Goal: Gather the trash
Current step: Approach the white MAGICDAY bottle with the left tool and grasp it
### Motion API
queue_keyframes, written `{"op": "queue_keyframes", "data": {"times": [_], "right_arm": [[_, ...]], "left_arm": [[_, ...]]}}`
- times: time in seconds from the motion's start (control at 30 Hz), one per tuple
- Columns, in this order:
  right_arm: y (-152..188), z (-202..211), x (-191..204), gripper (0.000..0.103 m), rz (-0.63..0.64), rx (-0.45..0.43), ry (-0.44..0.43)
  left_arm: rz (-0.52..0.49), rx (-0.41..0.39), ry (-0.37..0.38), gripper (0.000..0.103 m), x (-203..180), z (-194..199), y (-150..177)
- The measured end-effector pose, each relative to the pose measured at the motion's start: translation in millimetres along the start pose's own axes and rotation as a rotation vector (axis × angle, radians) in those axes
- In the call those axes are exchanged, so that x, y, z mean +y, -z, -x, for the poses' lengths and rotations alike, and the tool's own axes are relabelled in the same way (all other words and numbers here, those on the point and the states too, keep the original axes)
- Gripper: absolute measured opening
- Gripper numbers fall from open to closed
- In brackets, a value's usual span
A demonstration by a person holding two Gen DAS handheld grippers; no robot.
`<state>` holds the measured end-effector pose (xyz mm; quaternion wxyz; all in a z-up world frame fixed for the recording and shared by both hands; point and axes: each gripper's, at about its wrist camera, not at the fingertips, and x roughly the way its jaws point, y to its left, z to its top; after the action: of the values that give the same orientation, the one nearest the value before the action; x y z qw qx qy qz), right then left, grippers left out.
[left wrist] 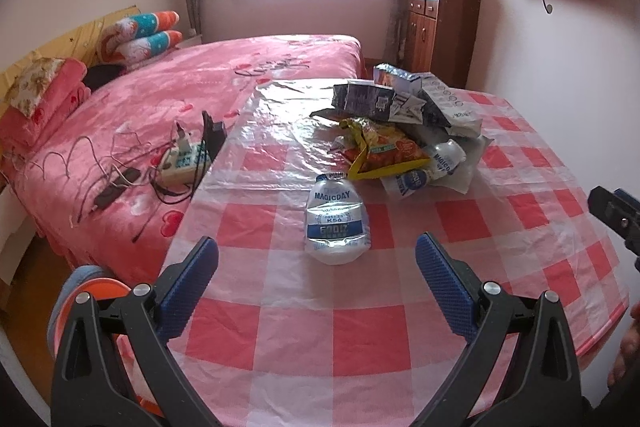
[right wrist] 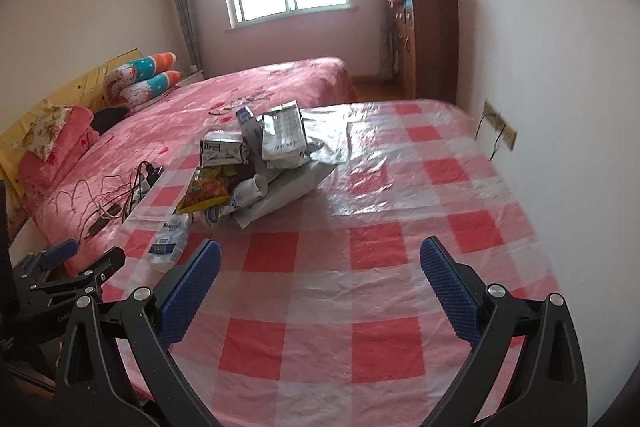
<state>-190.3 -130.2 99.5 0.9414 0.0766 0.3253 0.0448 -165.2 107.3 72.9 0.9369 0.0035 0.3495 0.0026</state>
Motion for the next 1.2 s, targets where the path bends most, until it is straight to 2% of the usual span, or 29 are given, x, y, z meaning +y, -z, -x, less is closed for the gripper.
{"op": "queue_keyframes", "data": {"times": [0.23,0.3,0.33,0.37,0.5,0.63,0.8,1.0,1.13,1.2], "right_arm": [[-5.6,-34.2,-13.2,0.098,-0.084,0.064,-0.116],[-7.8,-40.8,-16.4,0.093,-0.112,0.078,-0.164],[-8.8,-45.1,-17.0,0.083,-0.126,0.09,-0.189],[-9.4,-49.0,-16.5,0.08,-0.133,0.1,-0.207],[-11.3,-65.1,-13.4,0.078,-0.174,0.135,-0.291],[-16.3,-80.1,-7.6,0.068,-0.217,0.17,-0.381],[-23.8,-90.4,-3.6,0.067,-0.212,0.161,-0.384],[-36.1,-95.8,-5.2,0.067,-0.221,0.141,-0.391],[-51.1,-100.0,-2.4,0.067,-0.185,0.115,-0.351],[-62.3,-104.4,-2.5,0.067,-0.162,0.096,-0.297]], "left_arm": [[0.085,0.028,0.126,0.099,12.2,-17.9,-17.0],[0.078,0.017,0.161,0.099,10.7,-22.5,-23.8],[0.064,0.025,0.173,0.099,9.5,-27.3,-25.9],[0.059,0.033,0.174,0.099,9.3,-30.6,-26.5],[0.086,0.092,0.167,0.099,12.6,-56.5,-23.7],[0.073,0.126,0.135,0.099,9.4,-76.4,-17.8],[0.053,0.138,0.113,0.097,6.0,-90.0,-14.9],[0.071,0.164,0.112,0.085,10.9,-103.7,-14.9],[0.094,0.186,0.13,0.074,13.3,-110.3,-13.0],[0.095,0.182,0.123,0.07,12.4,-110.9,-12.4]]}}
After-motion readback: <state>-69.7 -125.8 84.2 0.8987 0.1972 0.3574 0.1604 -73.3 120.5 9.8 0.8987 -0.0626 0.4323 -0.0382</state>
